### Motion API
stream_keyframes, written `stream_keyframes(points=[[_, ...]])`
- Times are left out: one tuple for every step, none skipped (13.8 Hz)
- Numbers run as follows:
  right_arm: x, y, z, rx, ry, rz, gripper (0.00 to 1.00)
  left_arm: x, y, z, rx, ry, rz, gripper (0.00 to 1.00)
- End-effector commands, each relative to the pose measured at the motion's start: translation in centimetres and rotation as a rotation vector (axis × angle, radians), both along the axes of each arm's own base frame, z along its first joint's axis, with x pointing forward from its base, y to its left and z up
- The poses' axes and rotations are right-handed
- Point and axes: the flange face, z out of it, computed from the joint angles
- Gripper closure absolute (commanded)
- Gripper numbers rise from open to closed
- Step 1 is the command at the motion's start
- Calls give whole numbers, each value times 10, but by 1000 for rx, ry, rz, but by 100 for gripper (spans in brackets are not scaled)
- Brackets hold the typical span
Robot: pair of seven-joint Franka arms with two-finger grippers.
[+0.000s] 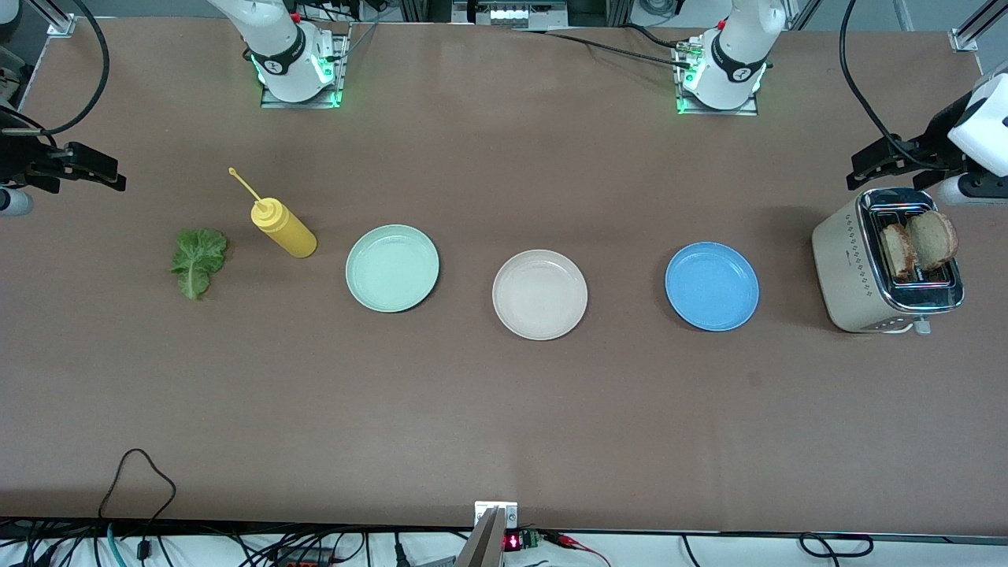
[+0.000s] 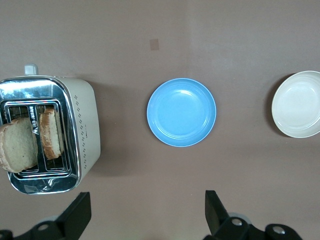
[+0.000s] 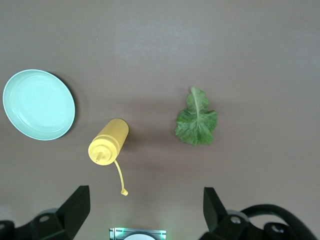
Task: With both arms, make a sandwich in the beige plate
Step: 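Reach the left gripper into the toaster and grasp a bread slice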
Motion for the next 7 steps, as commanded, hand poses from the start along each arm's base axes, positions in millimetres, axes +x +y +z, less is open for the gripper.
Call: stream_keyframes(points=[[-1,-2,5,0,3,-8,0,-11,0,5,19,5,10,0],[-1,-3,5,0,3,-8,0,-9,4,5,19,2,15,0],[0,-2,4,0,5,-7,0,-7,5,2,19,5,15,0],[0,-3,4,0,5,-8,0,0,8,-7,18,13,7,0],[0,-2,4,0,5,-8,0,7,20,-18,15,26,26,0],[0,-3,4,0,5,-13,0,16,34,-30,14,32,51,0],[0,-2,4,0,5,-11,0,21,43,-43,13,53,63,0]])
